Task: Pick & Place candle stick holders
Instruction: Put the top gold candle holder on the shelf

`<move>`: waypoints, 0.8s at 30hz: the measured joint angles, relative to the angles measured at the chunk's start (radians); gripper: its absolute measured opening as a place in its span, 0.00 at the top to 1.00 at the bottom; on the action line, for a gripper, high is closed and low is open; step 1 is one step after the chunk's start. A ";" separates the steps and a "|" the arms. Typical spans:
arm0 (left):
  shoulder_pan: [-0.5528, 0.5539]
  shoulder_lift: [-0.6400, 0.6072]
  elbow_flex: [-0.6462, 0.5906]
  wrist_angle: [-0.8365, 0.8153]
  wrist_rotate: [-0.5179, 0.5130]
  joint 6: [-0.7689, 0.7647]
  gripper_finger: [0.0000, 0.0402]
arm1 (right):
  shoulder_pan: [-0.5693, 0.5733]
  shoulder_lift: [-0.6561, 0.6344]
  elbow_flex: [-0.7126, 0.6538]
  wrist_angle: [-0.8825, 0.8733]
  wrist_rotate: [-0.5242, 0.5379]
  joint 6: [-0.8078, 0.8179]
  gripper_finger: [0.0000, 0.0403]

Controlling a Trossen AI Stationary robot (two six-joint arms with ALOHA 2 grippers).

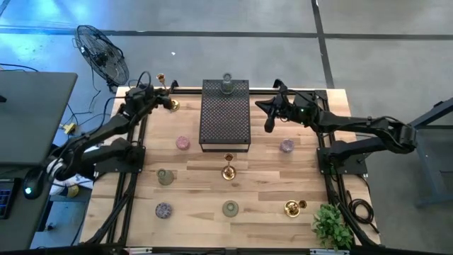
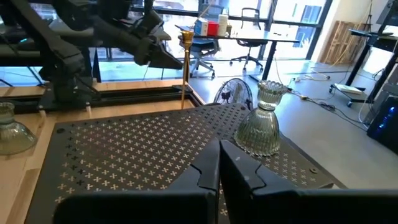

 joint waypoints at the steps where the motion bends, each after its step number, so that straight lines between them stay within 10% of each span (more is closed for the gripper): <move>1: 0.004 0.021 0.000 0.030 0.005 0.008 0.47 | 0.000 0.000 0.000 0.000 0.000 -0.001 0.99; 9: 0.003 0.154 0.000 0.244 0.020 0.101 0.47 | 0.000 0.000 0.000 0.007 0.000 -0.006 1.00; 24: 0.003 0.142 0.011 0.345 0.056 0.187 0.96 | 0.000 0.000 0.000 0.007 0.000 -0.003 1.00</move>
